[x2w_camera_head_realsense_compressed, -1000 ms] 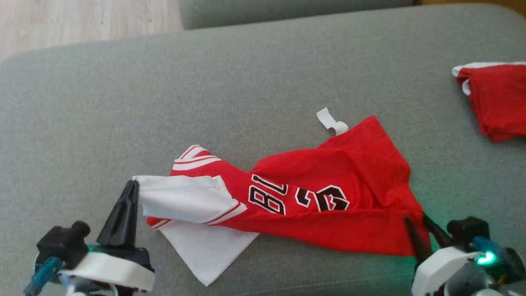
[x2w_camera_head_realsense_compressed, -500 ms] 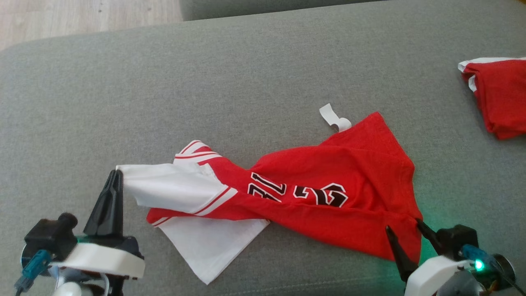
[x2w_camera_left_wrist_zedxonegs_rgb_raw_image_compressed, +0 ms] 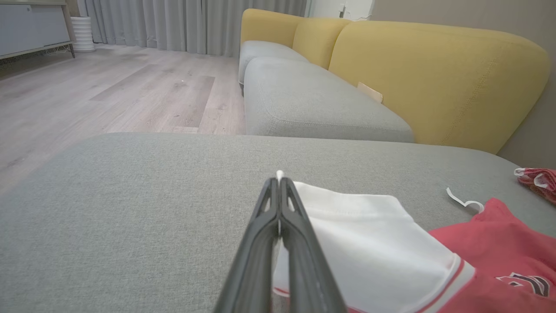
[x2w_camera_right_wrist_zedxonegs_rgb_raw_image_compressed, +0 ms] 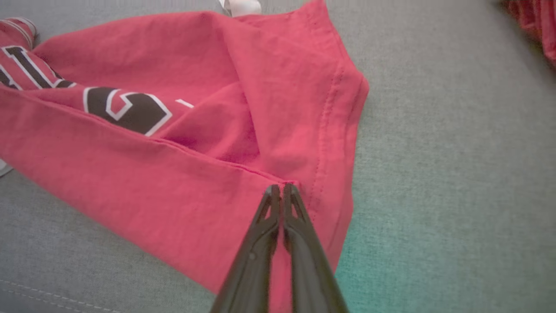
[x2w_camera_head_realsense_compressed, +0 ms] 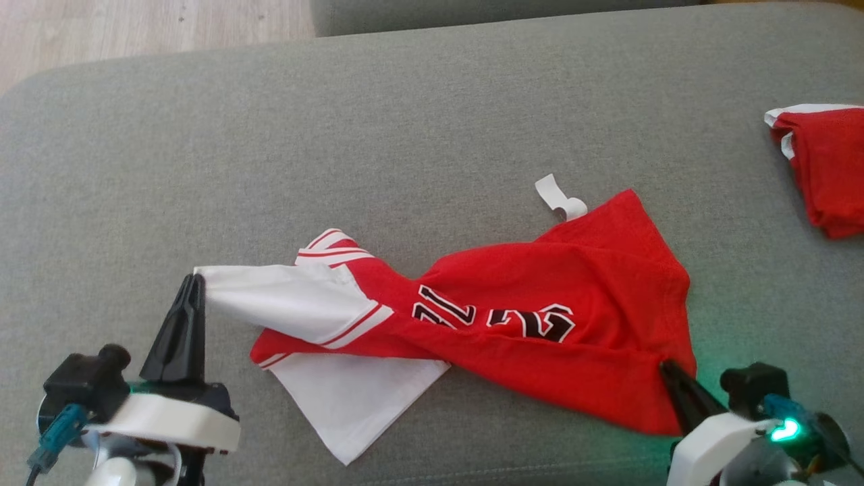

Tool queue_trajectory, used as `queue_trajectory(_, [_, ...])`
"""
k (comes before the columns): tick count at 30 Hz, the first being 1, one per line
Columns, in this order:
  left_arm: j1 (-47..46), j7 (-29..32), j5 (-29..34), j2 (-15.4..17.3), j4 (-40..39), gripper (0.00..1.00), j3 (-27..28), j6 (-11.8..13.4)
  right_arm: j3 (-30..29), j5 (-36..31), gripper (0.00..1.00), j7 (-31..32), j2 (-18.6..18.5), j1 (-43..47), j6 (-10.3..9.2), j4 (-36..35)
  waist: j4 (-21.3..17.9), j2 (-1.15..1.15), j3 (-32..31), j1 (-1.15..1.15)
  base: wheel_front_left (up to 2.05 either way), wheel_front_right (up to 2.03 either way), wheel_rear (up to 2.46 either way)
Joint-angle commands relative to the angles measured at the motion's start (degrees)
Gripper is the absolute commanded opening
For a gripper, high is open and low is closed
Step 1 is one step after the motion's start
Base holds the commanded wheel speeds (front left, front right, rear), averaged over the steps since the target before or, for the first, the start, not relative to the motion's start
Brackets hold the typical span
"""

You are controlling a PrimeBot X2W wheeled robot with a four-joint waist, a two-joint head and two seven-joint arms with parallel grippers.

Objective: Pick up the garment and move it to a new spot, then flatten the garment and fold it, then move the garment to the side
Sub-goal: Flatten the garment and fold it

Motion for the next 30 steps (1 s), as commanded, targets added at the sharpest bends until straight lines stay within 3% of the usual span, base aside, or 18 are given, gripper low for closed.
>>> queue_trajectory(1, [-2.63,-0.71,0.31,1.21,-1.84,0.0,2.21,0.35,0.62,-0.47,0.0,-0.75,-1.51,-1.44,-0.05,-2.74,-0.18,0.0,-0.35,0.0,0.0,0.0,0.0])
queue_trajectory(8, [-3.86,-0.85,0.7,2.48,-4.68,0.0,2.63,-0.09,-1.28,-1.05,0.0,-1.7,-3.04,-3.2,-0.05,-11.33,-1.2,0.0,-2.35,0.0,0.0,0.0,0.0])
queue_trajectory(17, [-16.26,5.67,-0.21,6.25,-11.58,0.0,2.21,-3.42,-2.87,1.94,0.0,1.83,-11.2,-17.03,-0.05,-19.5,-1.1,0.0,-1.28,0.0,0.0,0.0,0.0])
queue_trajectory(23, [-36.92,13.47,-1.99,8.05,-9.79,0.0,-0.24,-7.11,-0.24,9.62,0.0,3.59,-16.43,-37.29,-0.05,-12.46,-0.47,0.0,5.32,0.0,0.0,0.0,0.0])
queue_trajectory(27, [-54.14,16.61,-1.95,8.08,-2.04,0.0,-2.64,-8.45,3.46,12.44,0.0,1.49,-18.81,-54.14,-0.05,-2.17,-0.52,0.0,11.35,0.0,0.0,0.0,0.0])
queue_trajectory(30, [-67.31,15.62,0.25,7.83,6.13,0.0,-4.77,-8.96,6.76,12.17,0.0,-1.9,-19.39,-66.07,-0.05,6.01,-0.78,0.0,15.36,0.0,0.0,0.0,0.0])
